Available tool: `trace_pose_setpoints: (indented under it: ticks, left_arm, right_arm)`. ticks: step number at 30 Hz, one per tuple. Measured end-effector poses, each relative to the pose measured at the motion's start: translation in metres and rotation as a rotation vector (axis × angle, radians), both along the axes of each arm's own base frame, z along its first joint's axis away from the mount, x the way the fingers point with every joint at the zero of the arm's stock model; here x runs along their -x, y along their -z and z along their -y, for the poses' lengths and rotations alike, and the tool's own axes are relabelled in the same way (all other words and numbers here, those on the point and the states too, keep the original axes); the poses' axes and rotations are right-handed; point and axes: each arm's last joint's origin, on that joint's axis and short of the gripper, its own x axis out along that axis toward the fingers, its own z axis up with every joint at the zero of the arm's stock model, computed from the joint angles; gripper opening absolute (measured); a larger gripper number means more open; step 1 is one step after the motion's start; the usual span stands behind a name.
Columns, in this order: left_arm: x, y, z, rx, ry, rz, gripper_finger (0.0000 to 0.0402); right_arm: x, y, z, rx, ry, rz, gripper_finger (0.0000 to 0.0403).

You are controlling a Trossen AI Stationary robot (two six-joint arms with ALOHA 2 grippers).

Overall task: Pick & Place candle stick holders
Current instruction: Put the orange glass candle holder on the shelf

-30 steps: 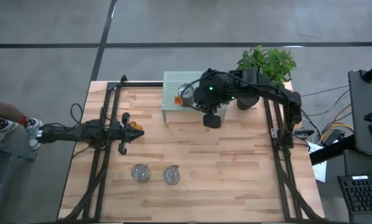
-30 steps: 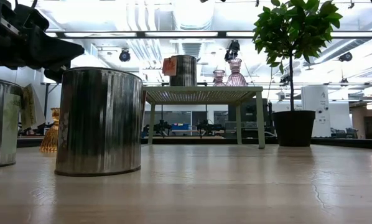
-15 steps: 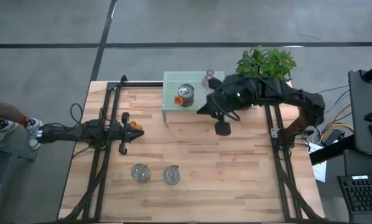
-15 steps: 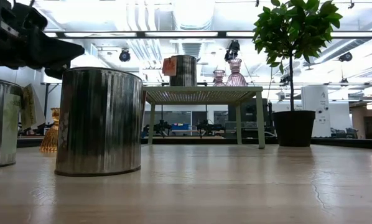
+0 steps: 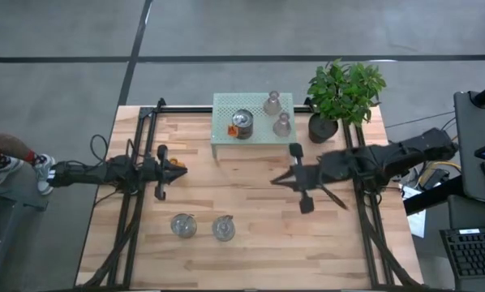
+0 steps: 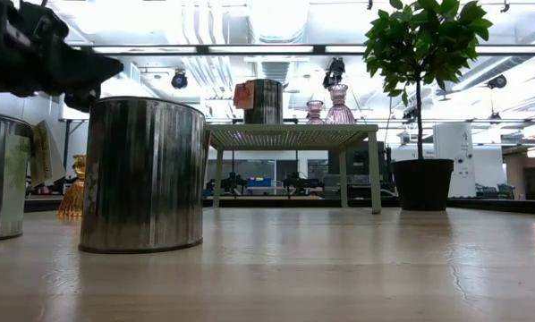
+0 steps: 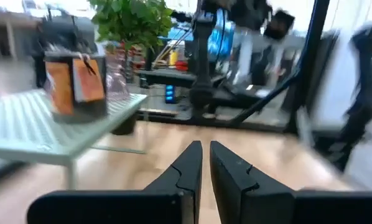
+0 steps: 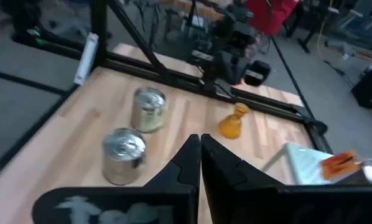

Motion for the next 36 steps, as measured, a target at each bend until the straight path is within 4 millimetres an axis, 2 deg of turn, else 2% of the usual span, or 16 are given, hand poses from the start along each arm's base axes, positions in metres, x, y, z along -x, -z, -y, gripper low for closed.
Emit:
trace_pose_setpoints:
  ticks: [4, 7, 10, 15, 18, 20, 23, 27, 31, 36]
  left_arm:
    - [0.001, -0.004, -0.004, 0.084, -0.112, 0.049, 0.0035]
    - [0.002, -0.008, -0.008, 0.235, -0.239, 0.119, 0.0035]
    - [0.004, -0.013, -0.011, 0.375, -0.328, 0.221, 0.0035]
    - [0.005, -0.015, -0.012, 0.424, -0.371, 0.251, 0.0035]
    - [0.008, -0.029, -0.012, 0.396, -0.35, 0.24, 0.0032]
    - [0.01, -0.04, -0.011, 0.378, -0.34, 0.17, 0.0028]
    - [0.008, -0.046, -0.011, 0.35, -0.377, -0.038, 0.0026]
    - [0.004, -0.067, -0.011, 0.334, -0.421, -0.278, 0.0038]
    - [-0.007, -0.083, -0.01, 0.279, -0.47, -0.558, 0.0069]
    - [-0.028, -0.096, -0.008, 0.187, -0.503, -0.871, 0.0129]
  right_arm:
    - [0.017, 0.03, -0.001, -0.036, -0.007, 0.004, 0.0008]
    - [0.03, 0.052, 0.002, -0.037, 0.005, -0.018, 0.0008]
    - [0.04, 0.066, 0.005, -0.054, 0.0, 0.039, 0.0008]
    - [0.056, 0.095, 0.01, -0.029, -0.016, 0.067, 0.0008]
    - [0.063, 0.106, 0.012, -0.041, -0.013, 0.072, 0.0008]
    - [0.065, 0.112, 0.013, -0.026, -0.017, 0.059, 0.0008]
    - [0.068, 0.115, 0.014, 0.006, -0.025, 0.064, 0.0008]
    - [0.068, 0.114, 0.014, 0.03, -0.031, 0.069, 0.0008]
    - [0.068, 0.114, 0.014, 0.02, -0.027, 0.069, 0.0008]
    - [0.068, 0.115, 0.014, -0.027, -0.011, 0.059, 0.0008]
